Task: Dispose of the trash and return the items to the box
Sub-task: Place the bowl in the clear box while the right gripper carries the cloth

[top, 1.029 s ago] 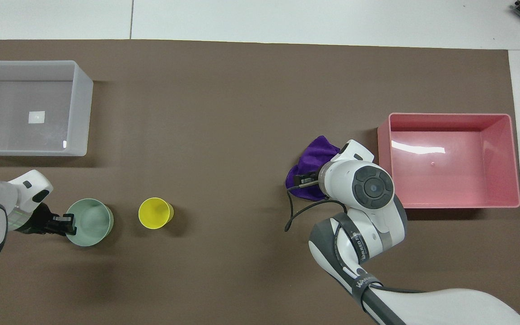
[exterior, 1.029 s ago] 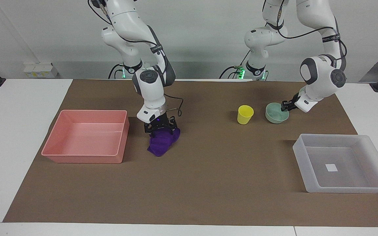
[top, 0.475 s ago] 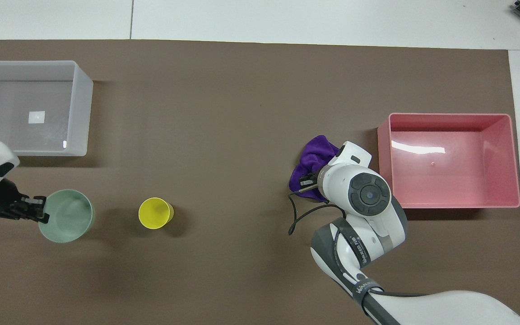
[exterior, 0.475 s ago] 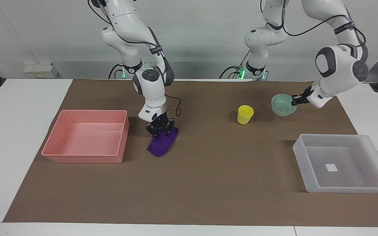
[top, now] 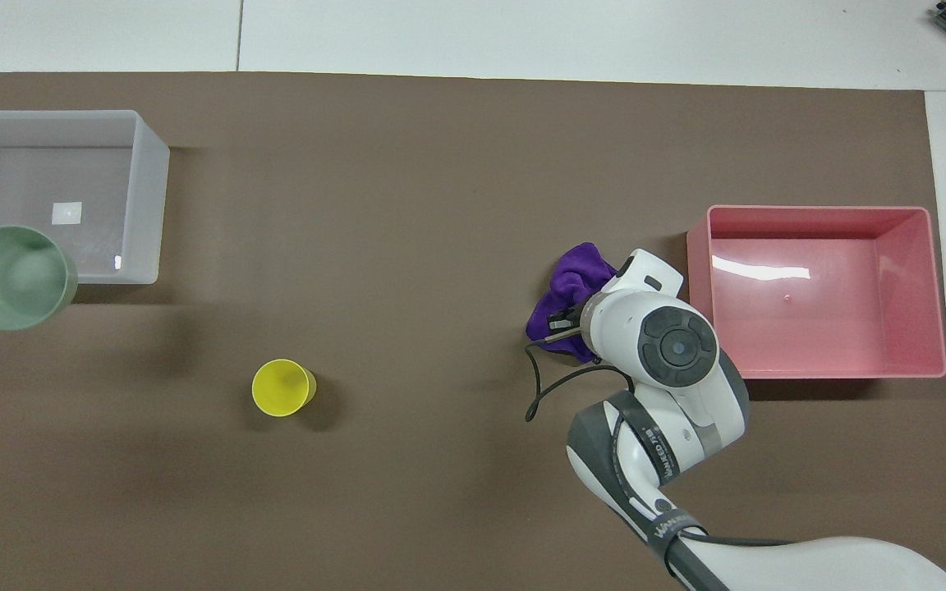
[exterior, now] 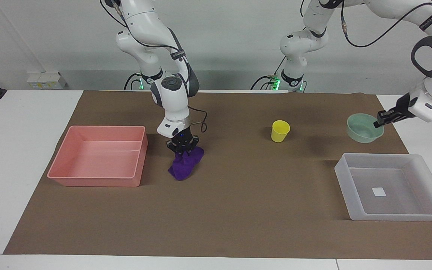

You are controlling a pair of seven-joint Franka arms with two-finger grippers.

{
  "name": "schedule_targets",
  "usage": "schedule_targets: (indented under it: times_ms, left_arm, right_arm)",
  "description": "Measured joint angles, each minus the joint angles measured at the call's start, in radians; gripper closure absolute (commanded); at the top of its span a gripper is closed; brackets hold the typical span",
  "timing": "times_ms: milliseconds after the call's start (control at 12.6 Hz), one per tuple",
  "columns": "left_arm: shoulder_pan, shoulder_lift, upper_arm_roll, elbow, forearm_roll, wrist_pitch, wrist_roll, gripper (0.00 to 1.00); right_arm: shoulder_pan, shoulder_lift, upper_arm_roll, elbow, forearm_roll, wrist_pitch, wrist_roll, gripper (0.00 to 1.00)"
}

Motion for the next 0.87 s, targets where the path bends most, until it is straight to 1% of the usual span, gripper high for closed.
schedule_targets:
  times_ms: [158,317,396,554,633,712,791,871]
  left_arm:
    - [0.011,0.118,0.0,0.057,0.0,0.155,0.003,1.0]
    - [0.011,0.207,-0.003,0.072,0.0,0.285,0.003,1.0]
    - [0.011,0.239,-0.004,0.074,0.0,0.323,0.003,1.0]
    - [0.01,0.288,-0.005,0.074,0.0,0.344,0.003,1.0]
    - [0.01,0.304,-0.005,0.074,0.0,0.348,0.003,0.69]
    - [0.01,0.315,-0.005,0.075,0.0,0.353,0.003,0.04]
    - [0.01,0.318,-0.007,0.075,0.0,0.353,0.003,0.0]
    - [0.007,0.318,-0.009,0.077,0.0,0.353,0.002,0.0]
  right_arm:
    - [-0.005,-0.054,-0.006,0.039,0.0,-0.108,0.004,1.0]
    - [-0.023,-0.128,-0.015,0.056,0.0,-0.218,0.013,1.0]
    - [-0.042,-0.169,-0.015,0.059,0.0,-0.277,0.017,1.0]
    - [-0.096,-0.249,-0.017,0.062,0.0,-0.373,0.017,1.0]
    - [-0.121,-0.278,-0.018,0.062,0.0,-0.406,0.017,1.0]
    - [-0.145,-0.298,-0.018,0.062,0.0,-0.44,0.016,1.0]
    - [-0.165,-0.307,-0.019,0.062,0.0,-0.474,0.006,1.0]
    - [-0.186,-0.309,-0.019,0.062,0.0,-0.497,-0.009,1.0]
